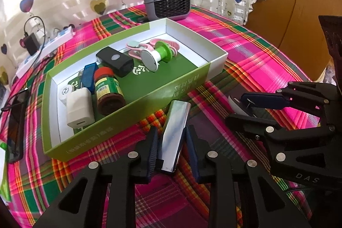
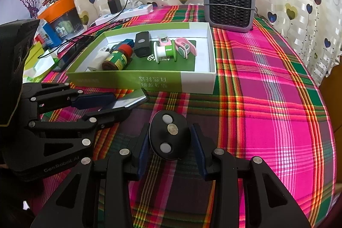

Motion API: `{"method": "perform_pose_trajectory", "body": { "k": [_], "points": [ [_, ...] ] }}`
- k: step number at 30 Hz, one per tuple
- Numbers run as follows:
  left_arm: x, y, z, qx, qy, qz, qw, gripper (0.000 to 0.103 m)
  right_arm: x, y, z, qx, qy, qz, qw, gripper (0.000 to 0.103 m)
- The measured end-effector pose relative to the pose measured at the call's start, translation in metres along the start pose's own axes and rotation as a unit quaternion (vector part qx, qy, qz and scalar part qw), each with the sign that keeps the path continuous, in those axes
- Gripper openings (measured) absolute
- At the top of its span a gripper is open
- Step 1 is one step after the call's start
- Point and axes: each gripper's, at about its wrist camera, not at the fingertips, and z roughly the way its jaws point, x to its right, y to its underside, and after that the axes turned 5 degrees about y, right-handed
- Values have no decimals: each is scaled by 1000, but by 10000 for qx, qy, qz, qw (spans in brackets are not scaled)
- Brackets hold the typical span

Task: Organize rigid objects
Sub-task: 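Grasp the silver metal bar with the left tool, then carry the silver bar and black disc with both tools into the box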

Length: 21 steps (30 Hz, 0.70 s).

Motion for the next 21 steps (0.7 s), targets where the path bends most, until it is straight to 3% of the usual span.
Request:
{"method": "perform_pose_trajectory", "body": {
  "k": [21],
  "points": [
    [11, 7, -16, 186, 195, -42, 9996, 22, -1, 1, -8, 84, 42, -6, 10000, 39]
  ]
}}
